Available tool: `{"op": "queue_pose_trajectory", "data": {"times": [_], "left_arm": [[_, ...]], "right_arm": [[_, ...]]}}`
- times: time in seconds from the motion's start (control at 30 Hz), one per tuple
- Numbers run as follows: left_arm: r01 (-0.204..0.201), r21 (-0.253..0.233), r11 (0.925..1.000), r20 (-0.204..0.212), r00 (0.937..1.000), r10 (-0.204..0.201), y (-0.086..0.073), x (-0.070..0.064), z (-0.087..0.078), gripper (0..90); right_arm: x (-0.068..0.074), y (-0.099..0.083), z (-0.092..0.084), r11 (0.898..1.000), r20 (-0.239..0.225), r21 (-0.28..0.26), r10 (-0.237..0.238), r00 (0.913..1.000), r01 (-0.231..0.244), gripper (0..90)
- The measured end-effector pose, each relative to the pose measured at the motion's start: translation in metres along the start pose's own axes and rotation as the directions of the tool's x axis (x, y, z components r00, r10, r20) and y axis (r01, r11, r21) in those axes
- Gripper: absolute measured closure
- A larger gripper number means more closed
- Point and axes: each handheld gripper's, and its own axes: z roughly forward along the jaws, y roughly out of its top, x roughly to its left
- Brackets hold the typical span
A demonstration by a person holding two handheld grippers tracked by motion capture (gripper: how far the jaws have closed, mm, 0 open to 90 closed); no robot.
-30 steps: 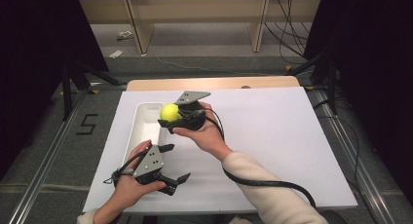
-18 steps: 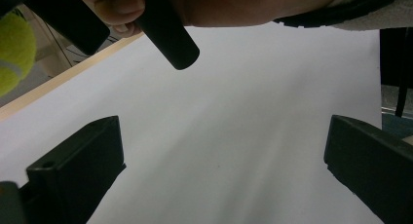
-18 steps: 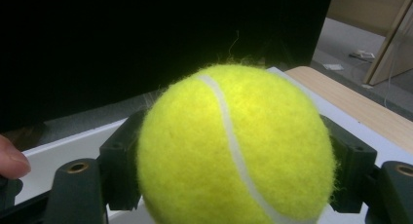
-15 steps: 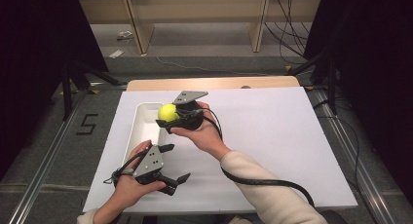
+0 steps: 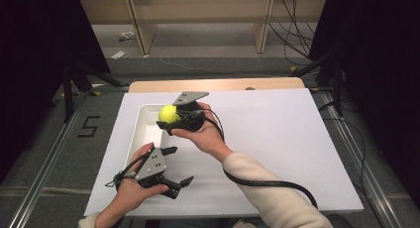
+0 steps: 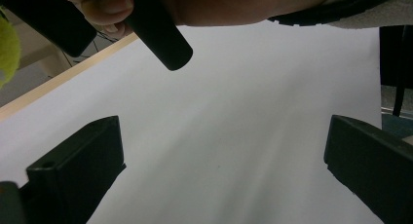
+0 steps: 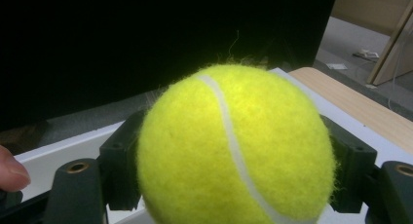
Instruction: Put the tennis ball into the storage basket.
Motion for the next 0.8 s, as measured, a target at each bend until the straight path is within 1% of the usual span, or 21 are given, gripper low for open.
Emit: {"op": "queue_pose_trajectory", "data": {"times": [0.3, 0.8], "left_arm": [[-0.003, 0.002, 1.0, 0.0, 1.0, 0.003, 0.0, 0.0, 0.0, 0.4], [-0.005, 0.004, 1.0, 0.003, 1.0, 0.005, 0.0, 0.0, 0.0, 0.4]], "right_arm": [[0.002, 0.0, 0.004, 1.0, -0.009, 0.004, 0.006, 0.9999, -0.006, 26.2], [0.004, 0.003, 0.011, 1.0, -0.021, 0.008, -0.001, 0.9998, 0.001, 26.2]]}}
